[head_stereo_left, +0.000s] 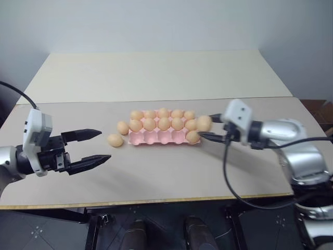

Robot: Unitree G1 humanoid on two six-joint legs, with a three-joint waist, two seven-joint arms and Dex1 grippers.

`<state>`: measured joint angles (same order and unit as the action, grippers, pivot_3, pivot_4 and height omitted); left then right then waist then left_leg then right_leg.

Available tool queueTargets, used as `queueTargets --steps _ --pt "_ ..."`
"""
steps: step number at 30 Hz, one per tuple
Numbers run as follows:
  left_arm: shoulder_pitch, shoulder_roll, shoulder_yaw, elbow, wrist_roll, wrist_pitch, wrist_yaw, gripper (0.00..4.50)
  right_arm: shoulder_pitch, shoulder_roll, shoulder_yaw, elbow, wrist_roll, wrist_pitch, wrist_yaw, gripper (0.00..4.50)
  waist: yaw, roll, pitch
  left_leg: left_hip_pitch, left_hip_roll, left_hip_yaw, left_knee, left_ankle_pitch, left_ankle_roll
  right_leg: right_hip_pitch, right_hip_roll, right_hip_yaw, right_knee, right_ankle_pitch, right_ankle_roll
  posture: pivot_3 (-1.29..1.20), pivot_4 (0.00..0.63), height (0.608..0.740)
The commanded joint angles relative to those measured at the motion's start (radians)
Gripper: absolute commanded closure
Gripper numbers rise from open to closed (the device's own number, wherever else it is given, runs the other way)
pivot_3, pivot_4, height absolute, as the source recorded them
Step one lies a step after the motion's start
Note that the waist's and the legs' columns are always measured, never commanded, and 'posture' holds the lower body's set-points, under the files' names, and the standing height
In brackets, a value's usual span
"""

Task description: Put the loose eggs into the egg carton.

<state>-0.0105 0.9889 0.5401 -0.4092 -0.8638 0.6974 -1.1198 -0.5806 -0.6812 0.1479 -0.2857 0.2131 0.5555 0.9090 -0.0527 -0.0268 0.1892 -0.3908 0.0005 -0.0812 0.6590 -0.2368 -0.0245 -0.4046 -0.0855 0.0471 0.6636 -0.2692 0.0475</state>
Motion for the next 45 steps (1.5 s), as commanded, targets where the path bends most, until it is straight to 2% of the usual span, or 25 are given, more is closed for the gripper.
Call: queueTargets --steps 1,5,7,8,11,12,15,20,26,29,35,38,42,45 --pt "-0.019 0.007 0.009 0.005 -0.004 -0.016 -0.001 0.0 -0.054 0.056 0.084 0.068 -0.068 0.004 -0.047 2.01 0.005 0.0 0.0 -0.001 0.0 0.0 0.0 0.0 0.0 -0.001 0.0 0.0 0.0 0.0 0.0 0.0 0.15 0.74" --pt "-0.024 0.012 0.009 0.006 -0.002 -0.018 -0.002 0.0 -0.098 0.111 0.154 0.167 -0.144 -0.007 -0.088 2.01 0.012 0.0 0.0 -0.001 -0.002 0.0 0.0 0.0 0.0 -0.001 -0.002 0.0 0.0 0.0 0.0 0.0 0.15 0.74" --pt "-0.026 0.014 0.009 0.008 -0.002 -0.018 -0.003 0.0 -0.105 0.123 0.155 0.186 -0.153 0.001 -0.094 1.37 0.013 0.0 0.0 -0.001 -0.002 0.0 0.0 0.0 0.0 -0.001 -0.002 0.0 0.0 0.0 0.0 0.0 0.15 0.74" --pt "-0.027 0.014 0.008 0.008 -0.002 -0.018 -0.003 0.0 -0.106 0.124 0.152 0.185 -0.15 0.005 -0.09 1.19 0.013 0.0 0.0 -0.001 -0.002 0.0 0.0 0.0 0.0 -0.001 -0.002 0.0 0.0 0.0 0.0 0.0 0.15 0.74" --pt "-0.032 0.014 0.003 0.012 0.0 -0.02 -0.005 0.0 -0.107 0.125 0.132 0.16 -0.143 0.022 -0.091 0.14 0.01 0.0 0.0 -0.001 -0.002 0.0 0.0 0.0 0.0 -0.001 -0.002 0.0 0.0 0.0 0.0 0.0 0.15 0.74" --pt "-0.035 0.014 0.0 0.014 0.001 -0.021 -0.005 0.0 -0.104 0.12 0.118 0.141 -0.139 0.029 -0.094 0.06 0.01 0.0 0.0 0.0 -0.002 0.0 0.0 0.0 0.0 -0.001 -0.002 0.0 0.001 0.0 0.0 0.0 0.15 0.74" --pt "-0.049 0.014 -0.01 0.026 0.007 -0.025 -0.007 0.0 -0.086 0.084 0.042 0.054 -0.098 0.073 -0.082 0.06 0.01 0.0 0.0 0.0 -0.001 0.0 0.0 0.0 0.0 -0.001 -0.001 0.0 0.001 0.0 0.0 0.0 0.15 0.74" --pt "-0.048 0.006 0.001 0.057 0.023 -0.036 -0.005 0.0 0.04 -0.046 -0.192 -0.138 0.055 0.141 -0.014 0.06 0.022 0.0 0.0 -0.002 -0.002 -0.001 0.0 0.0 0.0 -0.001 -0.002 -0.002 -0.001 0.0 0.0 0.0 0.15 0.74" --pt "-0.029 -0.006 0.058 0.131 0.053 -0.1 -0.03 0.0 0.32 -0.207 -0.528 -0.264 0.206 0.16 0.095 0.06 0.026 0.0 0.0 0.0 -0.002 0.0 0.0 0.0 0.0 0.001 -0.002 -0.001 0.0 0.0 0.0 0.0 0.15 0.74" --pt "-0.024 -0.002 0.052 0.155 0.066 -0.123 -0.048 0.0 0.42 -0.228 -0.587 -0.266 0.219 0.13 0.106 0.06 0.018 0.0 0.0 0.002 -0.001 0.0 0.0 0.0 0.0 0.002 -0.002 -0.001 0.0 0.0 0.0 0.0 0.15 0.74" --pt "-0.056 -0.004 0.02 0.159 0.069 -0.127 -0.049 0.0 0.407 -0.217 -0.486 -0.208 0.176 0.055 0.046 0.06 0.009 0.0 0.0 0.002 -0.001 0.001 0.0 0.0 0.0 0.002 -0.001 0.0 0.0 0.0 0.0 0.0 0.15 0.74" --pt "-0.069 0.001 0.014 0.155 0.064 -0.122 -0.05 0.0 0.347 -0.21 -0.383 -0.122 0.123 -0.022 0.037 0.06 0.008 0.0 0.0 0.001 -0.001 0.001 0.0 0.0 0.0 0.002 -0.002 0.0 0.0 0.0 0.0 0.0 0.15 0.74" --pt "-0.079 -0.001 0.0 0.145 0.064 -0.122 -0.051 0.0 0.212 -0.177 -0.193 0.114 -0.028 -0.205 0.031 0.06 0.007 0.0 0.0 0.002 -0.001 0.001 0.0 0.0 0.0 0.002 -0.002 0.0 0.0 0.0 0.0 0.0 0.15 0.74" --pt "-0.083 -0.004 -0.005 0.139 0.063 -0.119 -0.047 0.0 0.085 -0.11 -0.089 0.327 -0.114 -0.315 0.016 0.06 0.007 0.0 0.0 0.001 -0.001 0.001 0.0 0.0 0.0 0.001 -0.001 0.0 0.0 0.0 0.0 0.0 0.15 0.74"
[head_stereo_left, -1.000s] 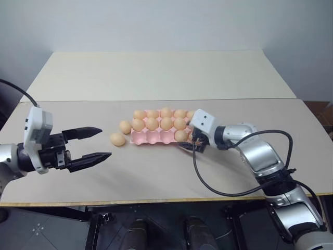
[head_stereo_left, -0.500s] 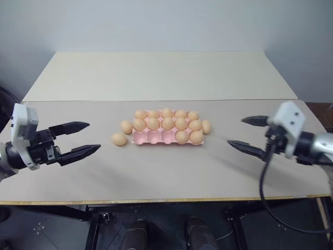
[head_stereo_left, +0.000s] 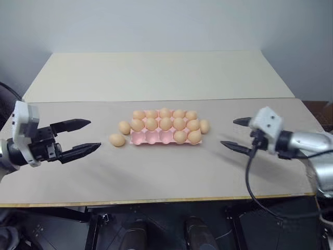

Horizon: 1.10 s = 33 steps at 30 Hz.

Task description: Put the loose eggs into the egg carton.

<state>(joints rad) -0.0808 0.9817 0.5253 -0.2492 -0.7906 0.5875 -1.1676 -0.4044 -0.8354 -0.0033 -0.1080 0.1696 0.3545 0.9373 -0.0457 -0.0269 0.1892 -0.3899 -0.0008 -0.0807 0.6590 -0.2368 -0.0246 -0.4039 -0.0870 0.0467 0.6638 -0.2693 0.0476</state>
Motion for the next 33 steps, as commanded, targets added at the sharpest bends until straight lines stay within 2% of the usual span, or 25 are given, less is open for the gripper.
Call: queueTargets --steps 1,5,11,18,19,22,26,33 --pt "-0.013 0.004 0.008 -0.022 -0.01 -0.01 0.0 0.0 -0.127 0.064 0.084 0.212 -0.089 -0.144 -0.012 0.06 -0.003 0.0 0.0 0.0 0.0 0.0 0.0 0.0 0.0 0.0 0.0 0.0 0.0 0.0 0.0 0.0 0.15 0.74" --pt "0.002 0.008 0.024 -0.043 -0.019 -0.002 -0.002 0.0 -0.264 0.137 0.165 0.458 -0.177 -0.294 -0.018 0.06 -0.002 0.0 0.0 0.0 0.0 0.0 0.0 0.0 0.0 -0.001 0.0 0.001 0.0 0.0 0.0 0.0 0.15 0.74" --pt "0.033 0.007 0.053 -0.072 -0.024 0.003 0.002 0.0 -0.387 0.216 0.219 0.718 -0.265 -0.453 -0.061 0.06 -0.003 0.0 0.0 -0.001 0.0 0.0 0.0 0.0 0.0 -0.001 0.0 0.001 0.0 0.0 0.0 0.0 0.15 0.74" --pt "0.041 0.006 0.058 -0.082 -0.024 0.002 0.006 0.0 -0.461 0.276 0.222 0.879 -0.288 -0.545 -0.066 0.06 -0.004 0.0 0.0 0.0 0.0 0.0 0.0 0.0 0.0 -0.001 0.0 0.001 0.0 0.0 0.0 0.0 0.15 0.74" --pt "0.04 0.006 0.056 -0.082 -0.023 0.001 0.007 0.0 -0.465 0.28 0.222 0.891 -0.29 -0.551 -0.064 0.06 -0.005 0.0 0.0 0.0 0.0 0.0 0.0 0.0 0.0 -0.001 0.0 0.001 0.001 0.0 0.0 0.0 0.15 0.74" --pt "0.039 0.007 0.055 -0.084 -0.025 0.001 0.007 0.0 -0.455 0.28 0.208 0.891 -0.272 -0.558 -0.041 0.59 -0.006 0.0 0.0 0.0 0.0 0.0 0.0 0.0 0.0 -0.001 0.0 0.001 0.0 0.0 0.0 0.0 0.15 0.74" --pt "0.036 0.009 0.052 -0.084 -0.026 0.002 0.006 0.0 -0.428 0.264 0.195 0.858 -0.267 -0.55 -0.041 1.76 -0.008 0.0 0.0 0.0 0.0 0.0 0.0 0.0 0.0 -0.001 0.0 0.001 0.001 0.0 0.0 0.0 0.15 0.74" --pt "0.017 0.009 0.028 -0.071 -0.018 -0.003 0.003 0.0 -0.328 0.161 0.13 0.611 -0.27 -0.423 -0.081 1.84 0.003 0.001 0.0 -0.001 -0.001 0.0 0.0 0.0 0.0 -0.001 -0.001 0.001 0.0 0.0 0.0 0.0 0.15 0.74"
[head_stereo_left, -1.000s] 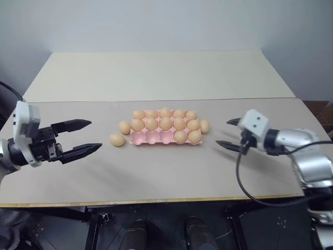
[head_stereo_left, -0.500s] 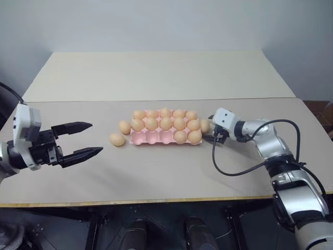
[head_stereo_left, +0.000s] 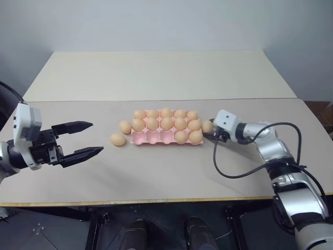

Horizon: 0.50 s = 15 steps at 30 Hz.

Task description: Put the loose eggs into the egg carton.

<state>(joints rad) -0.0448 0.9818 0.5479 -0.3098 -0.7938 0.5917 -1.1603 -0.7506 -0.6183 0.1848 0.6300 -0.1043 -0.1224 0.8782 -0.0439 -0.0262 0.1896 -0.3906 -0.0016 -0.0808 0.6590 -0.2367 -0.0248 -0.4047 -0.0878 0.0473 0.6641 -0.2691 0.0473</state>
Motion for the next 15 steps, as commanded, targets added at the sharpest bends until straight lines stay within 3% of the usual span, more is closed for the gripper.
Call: queueTargets --steps 1,6,11,15 --pt "-0.022 0.01 0.003 -0.008 -0.013 -0.007 -0.005 0.0 0.031 -0.072 -0.072 -0.179 0.012 0.089 -0.025 1.84 0.001 0.0 0.0 0.0 0.0 0.0 0.0 0.0 0.0 0.0 0.0 0.0 0.0 0.0 0.0 0.0 0.15 0.74" --pt "-0.042 0.008 -0.015 0.008 -0.007 -0.01 -0.007 0.0 0.041 -0.074 -0.121 -0.458 0.061 0.274 -0.039 1.84 -0.013 0.0 0.0 0.001 0.001 0.0 0.0 0.0 0.0 0.0 0.001 0.001 0.001 0.0 0.0 0.0 0.15 0.74" --pt "-0.056 -0.004 -0.04 0.005 0.001 -0.013 0.01 0.0 0.015 0.041 -0.067 -0.673 0.098 0.459 -0.054 1.84 -0.021 0.0 0.0 0.001 0.003 0.0 0.0 0.0 0.0 -0.001 0.003 0.001 0.001 0.0 0.0 0.0 0.15 0.74" --pt "-0.051 -0.01 -0.041 -0.005 0.002 -0.016 0.026 0.0 0.007 0.145 0.02 -0.724 0.08 0.539 -0.08 1.84 -0.02 0.0 0.0 0.0 0.003 0.0 0.0 0.0 0.0 -0.001 0.003 0.001 0.001 0.0 0.0 0.0 0.15 0.74"
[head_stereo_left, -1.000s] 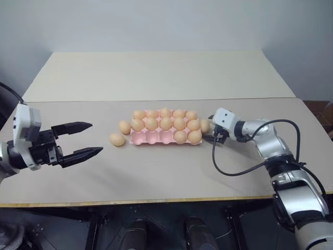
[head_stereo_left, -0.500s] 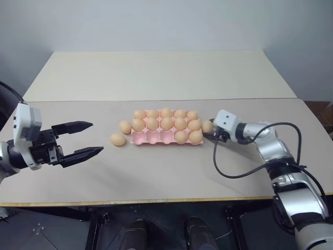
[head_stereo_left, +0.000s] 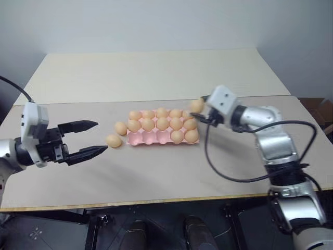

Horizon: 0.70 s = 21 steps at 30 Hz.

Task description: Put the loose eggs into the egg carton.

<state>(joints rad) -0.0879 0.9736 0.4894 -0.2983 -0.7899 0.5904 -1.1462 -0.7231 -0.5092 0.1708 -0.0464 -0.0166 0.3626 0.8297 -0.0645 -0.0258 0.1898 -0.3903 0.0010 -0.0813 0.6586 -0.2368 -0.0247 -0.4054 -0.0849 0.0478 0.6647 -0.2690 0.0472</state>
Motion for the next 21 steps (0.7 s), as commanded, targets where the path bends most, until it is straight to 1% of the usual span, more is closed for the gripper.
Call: queueTargets --steps 1,4,10,12,13,14,16,21 --pt "-0.001 -0.004 0.022 -0.021 -0.002 -0.016 0.014 0.0 -0.024 0.057 0.058 -0.04 -0.022 0.062 -0.043 1.84 0.002 0.0 0.0 0.0 0.0 0.0 0.0 0.0 0.0 0.0 0.0 0.0 0.0 0.0 0.0 0.0 0.15 0.74" --pt "0.021 -0.005 0.039 -0.035 -0.003 -0.016 0.02 0.0 -0.031 0.103 0.115 0.001 -0.054 0.084 -0.065 1.84 0.006 0.0 0.0 0.0 -0.001 0.0 0.0 0.0 0.0 0.0 -0.001 0.0 0.0 0.0 0.0 0.0 0.15 0.74" --pt "0.068 -0.009 0.075 -0.065 -0.009 -0.015 0.037 0.0 -0.026 0.128 0.176 0.002 -0.072 0.121 -0.051 1.84 0.01 0.0 0.0 -0.001 -0.001 0.0 0.0 0.0 0.0 -0.001 -0.001 0.0 0.0 0.0 0.0 0.0 0.15 0.74" --pt "0.077 -0.011 0.08 -0.07 -0.008 -0.015 0.039 0.0 -0.023 0.131 0.186 0.002 -0.08 0.126 -0.051 1.24 0.011 0.0 0.0 -0.001 -0.001 0.0 0.0 0.0 0.0 -0.001 -0.001 0.0 0.0 0.0 0.0 0.0 0.15 0.74" --pt "0.08 -0.01 0.083 -0.071 -0.008 -0.015 0.039 0.0 -0.025 0.138 0.184 0.0 -0.077 0.134 -0.052 1.03 0.011 0.0 0.0 0.0 -0.001 0.0 0.0 0.0 0.0 -0.001 -0.001 0.0 0.0 0.0 0.0 0.0 0.15 0.74" --pt "0.082 -0.01 0.085 -0.071 -0.008 -0.014 0.039 0.0 -0.028 0.144 0.182 -0.002 -0.074 0.141 -0.053 0.62 0.012 0.0 0.0 0.0 -0.001 0.0 0.0 0.0 0.0 -0.001 -0.001 0.0 0.0 0.0 0.0 0.0 0.15 0.74" --pt "0.086 -0.008 0.085 -0.07 -0.006 -0.016 0.038 0.0 -0.033 0.152 0.169 -0.018 -0.063 0.156 -0.055 0.03 0.012 0.0 0.0 0.0 -0.001 0.0 0.0 0.0 0.0 -0.001 -0.001 0.0 0.0 0.0 0.0 0.0 0.15 0.74" --pt "0.066 -0.02 0.068 -0.033 0.01 -0.025 0.062 0.0 -0.038 0.129 0.101 -0.099 -0.019 0.206 -0.041 0.03 0.017 0.0 0.0 -0.001 -0.001 0.0 0.0 0.0 0.0 -0.001 -0.001 0.0 0.0 0.0 0.0 0.0 0.15 0.74"
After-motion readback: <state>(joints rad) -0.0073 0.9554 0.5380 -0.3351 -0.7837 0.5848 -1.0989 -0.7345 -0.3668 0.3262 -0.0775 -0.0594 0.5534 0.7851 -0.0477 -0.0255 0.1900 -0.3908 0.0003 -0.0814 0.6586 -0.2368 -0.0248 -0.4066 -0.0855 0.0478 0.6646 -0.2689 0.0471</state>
